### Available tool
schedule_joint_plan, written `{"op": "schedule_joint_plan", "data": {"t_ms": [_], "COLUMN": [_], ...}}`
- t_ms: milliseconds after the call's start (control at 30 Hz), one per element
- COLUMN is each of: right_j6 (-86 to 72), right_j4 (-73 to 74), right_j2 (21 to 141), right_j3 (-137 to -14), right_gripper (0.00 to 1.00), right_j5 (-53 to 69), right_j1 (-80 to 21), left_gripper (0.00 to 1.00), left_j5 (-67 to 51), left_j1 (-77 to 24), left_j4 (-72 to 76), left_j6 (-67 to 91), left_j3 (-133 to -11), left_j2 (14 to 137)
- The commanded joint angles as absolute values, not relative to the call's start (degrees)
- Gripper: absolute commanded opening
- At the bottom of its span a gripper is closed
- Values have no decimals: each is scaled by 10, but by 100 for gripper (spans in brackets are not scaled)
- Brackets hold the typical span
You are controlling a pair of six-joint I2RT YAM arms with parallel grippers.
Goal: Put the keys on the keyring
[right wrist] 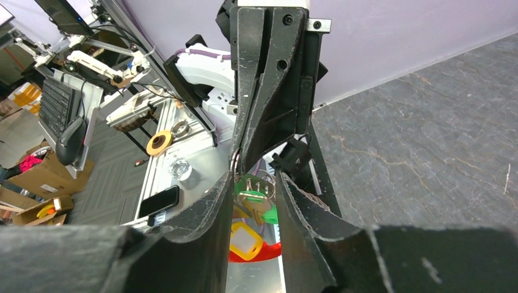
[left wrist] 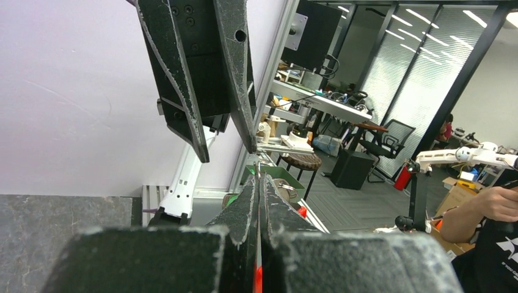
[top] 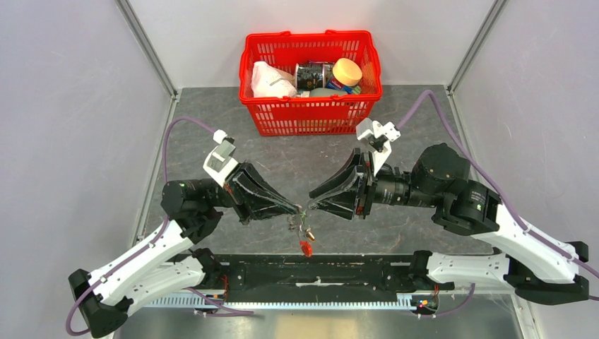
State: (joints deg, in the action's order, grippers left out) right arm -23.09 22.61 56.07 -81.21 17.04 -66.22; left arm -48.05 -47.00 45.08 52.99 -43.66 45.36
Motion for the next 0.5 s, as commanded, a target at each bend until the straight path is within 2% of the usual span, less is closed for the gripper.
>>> {"op": "schedule_joint_plan", "data": {"t_ms": [0, 467], "right_j6": [-242, -246], "right_j4": [177, 161], "right_j2": [553, 570], "right_j3": [-805, -801], "right_gripper": [39, 38], "right_j5": [179, 198], "right_j1": [-663, -664], "left_gripper": [2, 2], "left_j5": [-451, -416], "left_j1": [-470, -471], "left_j4": [465, 441], "left_j6": [508, 493], "left_j3": [-439, -439], "left_j2": [451, 445]}}
